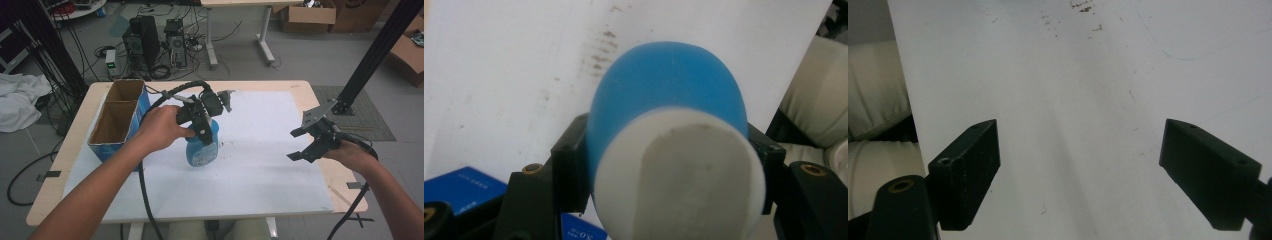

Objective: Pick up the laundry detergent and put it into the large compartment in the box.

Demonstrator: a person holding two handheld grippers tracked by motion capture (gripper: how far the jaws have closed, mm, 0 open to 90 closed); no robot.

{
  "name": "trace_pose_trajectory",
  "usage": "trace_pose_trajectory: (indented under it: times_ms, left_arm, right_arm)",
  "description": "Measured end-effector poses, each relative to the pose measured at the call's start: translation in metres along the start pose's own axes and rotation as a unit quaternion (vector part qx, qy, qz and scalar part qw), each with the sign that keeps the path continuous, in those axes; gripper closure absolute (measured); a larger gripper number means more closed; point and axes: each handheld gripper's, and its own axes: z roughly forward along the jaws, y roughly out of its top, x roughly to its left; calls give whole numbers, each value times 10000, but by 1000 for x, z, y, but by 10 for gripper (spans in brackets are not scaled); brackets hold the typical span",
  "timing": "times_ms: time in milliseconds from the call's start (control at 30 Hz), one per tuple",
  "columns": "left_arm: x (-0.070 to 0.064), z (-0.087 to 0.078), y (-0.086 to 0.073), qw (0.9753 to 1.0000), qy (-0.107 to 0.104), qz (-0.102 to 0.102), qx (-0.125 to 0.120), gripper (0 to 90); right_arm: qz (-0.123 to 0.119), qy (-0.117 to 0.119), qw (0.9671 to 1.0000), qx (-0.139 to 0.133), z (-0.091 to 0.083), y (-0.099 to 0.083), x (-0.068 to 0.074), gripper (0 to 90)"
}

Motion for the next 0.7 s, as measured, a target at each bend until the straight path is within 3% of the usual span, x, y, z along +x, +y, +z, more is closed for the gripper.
trace_pose_trajectory:
  times_ms: [100, 133, 167, 300, 400, 567, 667, 700]
  left_arm:
    - [8, -22, -3, 9994, 69, -328, -62, 379]
    - [8, -22, -3, 9994, 69, -328, -62, 379]
    - [15, -35, -5, 9983, 107, -554, -135, 379]
    - [25, -61, -8, 9954, 197, -904, -242, 379]
    - [33, -79, -11, 9915, 278, -1229, -316, 379]
    - [48, -104, -21, 9802, 459, -1872, -449, 379]
    - [57, -114, -27, 9726, 572, -2205, -469, 379]
    - [61, -118, -31, 9687, 627, -2357, -467, 379]
  right_arm:
    - [-9, -12, 10000, 10, 0, 1, 0, 164]
    - [-9, -12, 10000, 10, 0, 1, 0, 164]
    - [-16, -5, 10000, 4, 1, 2, 0, 165]
    - [-45, -2, 10000, 9, 2, 5, 0, 165]
    - [-78, 9, 10000, 15, 3, 6, 0, 165]
    - [-100, 12, 9999, 21, 4, 7, 0, 165]
    - [-98, 19, 9999, 38, 5, 6, -1, 165]
    - [-105, 17, 9999, 39, 5, 5, -2, 165]
